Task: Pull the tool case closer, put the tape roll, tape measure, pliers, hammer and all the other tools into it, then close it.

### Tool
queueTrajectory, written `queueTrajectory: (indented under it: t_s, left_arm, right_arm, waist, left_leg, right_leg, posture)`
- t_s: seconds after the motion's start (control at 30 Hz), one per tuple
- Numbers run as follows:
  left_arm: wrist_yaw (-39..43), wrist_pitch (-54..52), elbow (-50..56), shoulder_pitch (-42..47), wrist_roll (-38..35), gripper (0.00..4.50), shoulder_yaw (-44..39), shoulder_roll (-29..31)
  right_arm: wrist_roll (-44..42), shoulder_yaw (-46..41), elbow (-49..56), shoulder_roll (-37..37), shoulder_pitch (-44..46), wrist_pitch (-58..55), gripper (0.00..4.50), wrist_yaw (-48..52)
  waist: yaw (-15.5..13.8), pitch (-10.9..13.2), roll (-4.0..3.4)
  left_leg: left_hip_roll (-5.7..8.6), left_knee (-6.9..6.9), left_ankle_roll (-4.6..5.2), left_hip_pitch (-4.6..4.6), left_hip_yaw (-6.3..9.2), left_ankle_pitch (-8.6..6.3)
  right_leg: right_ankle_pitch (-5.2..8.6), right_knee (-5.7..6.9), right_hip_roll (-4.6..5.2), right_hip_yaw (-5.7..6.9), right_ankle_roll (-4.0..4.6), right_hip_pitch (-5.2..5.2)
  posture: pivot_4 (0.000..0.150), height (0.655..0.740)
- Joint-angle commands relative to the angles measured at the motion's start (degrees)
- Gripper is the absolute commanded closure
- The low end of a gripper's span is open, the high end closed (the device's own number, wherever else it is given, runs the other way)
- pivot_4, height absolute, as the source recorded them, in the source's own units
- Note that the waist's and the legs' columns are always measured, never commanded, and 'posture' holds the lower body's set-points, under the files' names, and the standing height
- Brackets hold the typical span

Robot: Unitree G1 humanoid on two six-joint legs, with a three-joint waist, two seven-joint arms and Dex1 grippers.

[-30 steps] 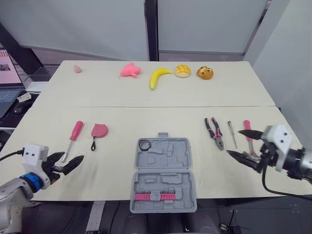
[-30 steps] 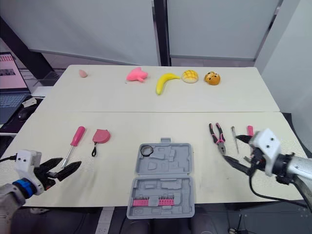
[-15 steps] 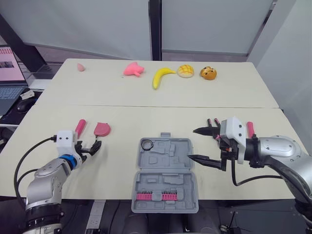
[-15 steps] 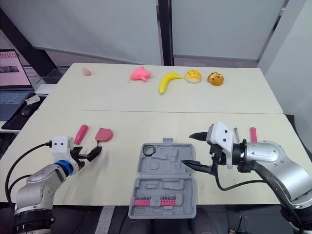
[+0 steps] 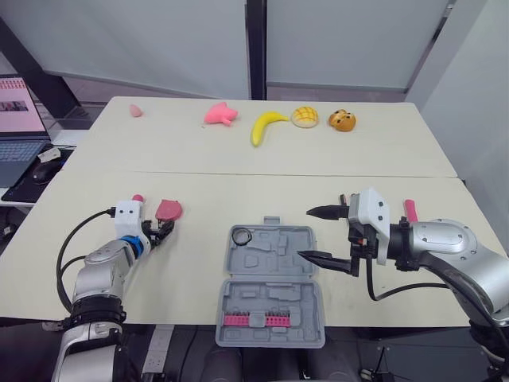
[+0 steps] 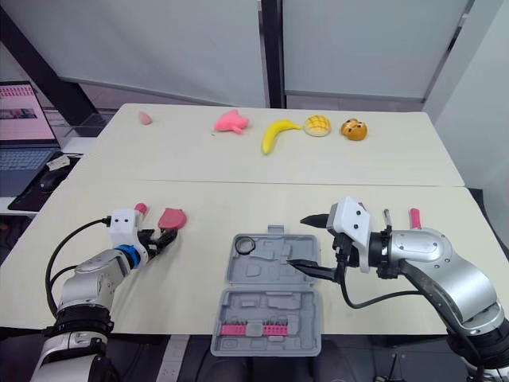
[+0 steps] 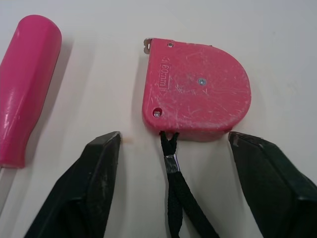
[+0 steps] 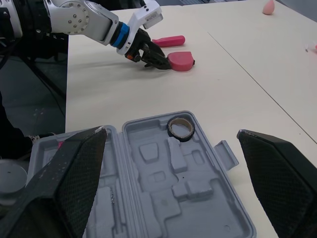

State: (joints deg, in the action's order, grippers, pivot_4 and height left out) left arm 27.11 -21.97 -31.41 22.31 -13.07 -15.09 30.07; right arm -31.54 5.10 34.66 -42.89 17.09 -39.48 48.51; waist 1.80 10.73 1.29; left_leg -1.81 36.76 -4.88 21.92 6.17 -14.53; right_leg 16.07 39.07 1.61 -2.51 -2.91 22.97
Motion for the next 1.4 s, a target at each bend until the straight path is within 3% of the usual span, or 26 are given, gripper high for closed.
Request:
queueTrajectory:
  t_s: [0.03, 0.27, 0.5, 0.93, 1.23, 1.4]
  left_arm:
    - [0.5, -1.3, -0.1, -1.3, 0.4, 2.39, 1.4, -0.8]
    - [-0.5, -1.9, 0.7, -2.5, 0.3, 4.48, 0.7, -1.0]
    - [3.8, -0.5, 2.9, -4.3, 0.5, 4.48, 1.7, 1.1]
    - [18.8, -0.8, 30.5, -28.9, -2.5, 4.48, 3.8, 9.5]
    - [23.6, -1.8, 40.9, -40.7, -5.3, 4.48, 1.5, 13.2]
    - [24.8, -0.9, 41.1, -44.3, -5.8, 4.48, -1.4, 14.8]
  right_arm:
    - [-0.7, -1.2, 2.0, -0.4, 0.6, 0.1, 0.00, -0.2]
    - [-0.4, -1.0, 1.7, -0.3, 0.9, 0.3, 0.00, -0.2]
    - [-0.3, -1.1, 1.6, -0.6, 0.8, 0.2, 0.00, 0.1]
    - [-1.8, -0.5, 3.9, -2.8, -0.6, -0.6, 0.00, 1.9]
    - [-2.7, 1.2, 5.3, -2.6, 0.1, -1.4, 0.00, 2.8]
    - [-3.2, 2.4, 6.6, -3.2, 0.6, -2.4, 0.00, 3.9]
  waist:
    - [0.0, 0.0, -0.01]
    - [0.0, 0.0, -0.07]
    - [0.0, 0.0, -0.07]
    - [0.2, 0.0, -0.08]
    - [0.1, 0.0, -0.09]
    - [0.1, 0.0, -0.09]
  left_leg:
    - [0.00, 0.00, 0.00, 0.00, 0.00, 0.00]
    - [0.01, 0.00, 0.00, -0.04, 0.00, 0.00]
    - [0.01, 0.00, 0.00, -0.06, 0.00, 0.00]
    - [-0.01, -0.07, 0.00, -0.08, -0.04, 0.00]
    - [-0.02, -0.09, 0.00, -0.07, -0.06, -0.01]
    - [-0.03, -0.11, 0.01, -0.04, -0.06, -0.01]
  right_leg:
    - [0.00, 0.00, 0.00, 0.00, 0.00, 0.00]
    - [0.00, -0.01, 0.01, 0.00, -0.01, -0.04]
    - [0.00, -0.01, 0.01, 0.00, -0.01, -0.06]
    - [0.01, -0.06, 0.02, -0.04, -0.01, -0.04]
    - [0.02, -0.09, 0.02, -0.05, 0.00, -0.01]
    - [0.04, -0.09, 0.01, -0.05, 0.01, 0.06]
  posture:
    - [0.150, 0.7400]
    - [0.150, 0.7400]
    - [0.150, 0.7400]
    - [0.150, 0.7400]
    - [0.150, 0.7400]
    - [0.150, 0.7400]
